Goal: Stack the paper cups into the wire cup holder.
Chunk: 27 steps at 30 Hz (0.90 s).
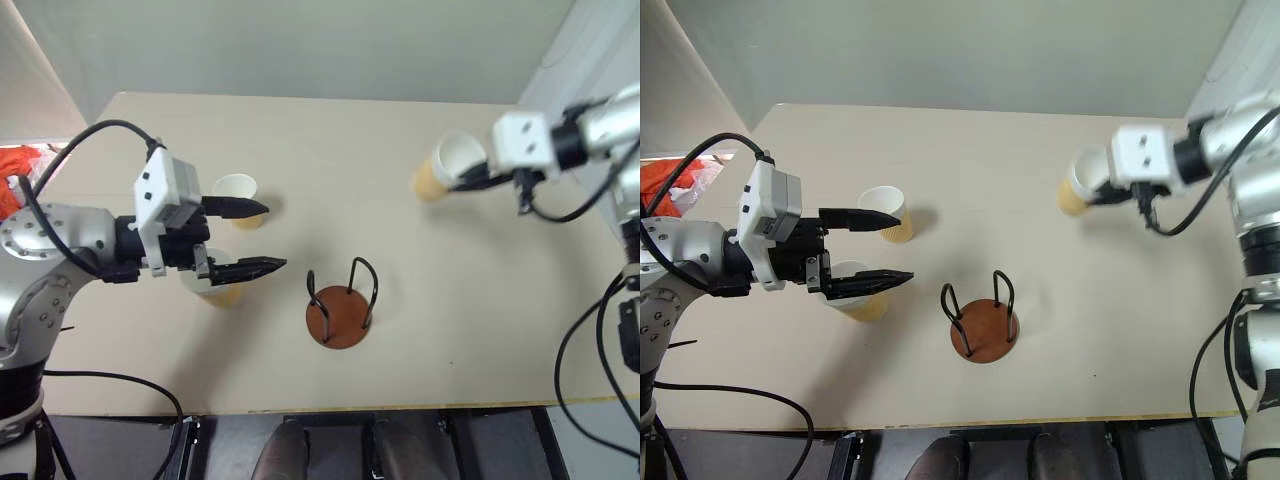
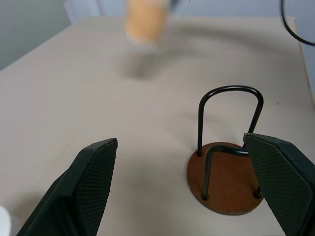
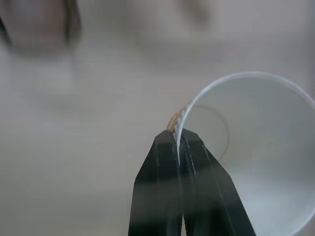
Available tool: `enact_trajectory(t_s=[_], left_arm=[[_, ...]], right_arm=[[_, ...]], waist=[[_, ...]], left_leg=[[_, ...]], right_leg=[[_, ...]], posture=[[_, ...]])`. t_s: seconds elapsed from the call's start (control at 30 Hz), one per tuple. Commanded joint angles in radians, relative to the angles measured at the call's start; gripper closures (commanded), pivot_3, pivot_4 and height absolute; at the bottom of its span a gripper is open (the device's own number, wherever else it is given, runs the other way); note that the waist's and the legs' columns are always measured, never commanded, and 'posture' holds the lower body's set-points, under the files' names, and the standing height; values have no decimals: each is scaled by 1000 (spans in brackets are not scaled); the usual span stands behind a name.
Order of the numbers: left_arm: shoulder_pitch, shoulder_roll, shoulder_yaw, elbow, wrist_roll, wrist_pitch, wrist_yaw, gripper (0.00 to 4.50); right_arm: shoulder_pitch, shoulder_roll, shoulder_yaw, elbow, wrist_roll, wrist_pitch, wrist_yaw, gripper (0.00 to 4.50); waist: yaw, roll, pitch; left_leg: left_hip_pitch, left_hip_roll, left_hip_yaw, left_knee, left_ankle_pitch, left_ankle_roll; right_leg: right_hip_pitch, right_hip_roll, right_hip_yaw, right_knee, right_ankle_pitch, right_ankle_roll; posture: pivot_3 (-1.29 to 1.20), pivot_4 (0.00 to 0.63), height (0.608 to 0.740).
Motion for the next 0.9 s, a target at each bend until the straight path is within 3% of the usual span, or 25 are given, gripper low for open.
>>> enact_trajectory(t_s=[0.03,0.27,0.9], left_arm=[[-13,4,5,6,-2,-10,-11,0],[-18,11,-29,27,12,-15,-53,0],[43,39,35,-21,-14,17,-26,0]], right_arm=[[-16,-60,64,-243,272,110,12,4446],[-18,-38,206,-378,323,82,12,4446],[34,110,212,-422,205,51,12,4446]], waist=[[0,0,0],[-3,0,0],[-7,0,0]], left_leg=[[0,0,0,0,0,0],[0,0,-1,4,1,2],[0,2,-1,3,5,3]], right_leg=[[0,0,0,0,0,0],[0,0,0,2,2,1],[-2,1,-2,4,7,-2]], posture=[[0,150,740],[0,150,740],[0,150,740]])
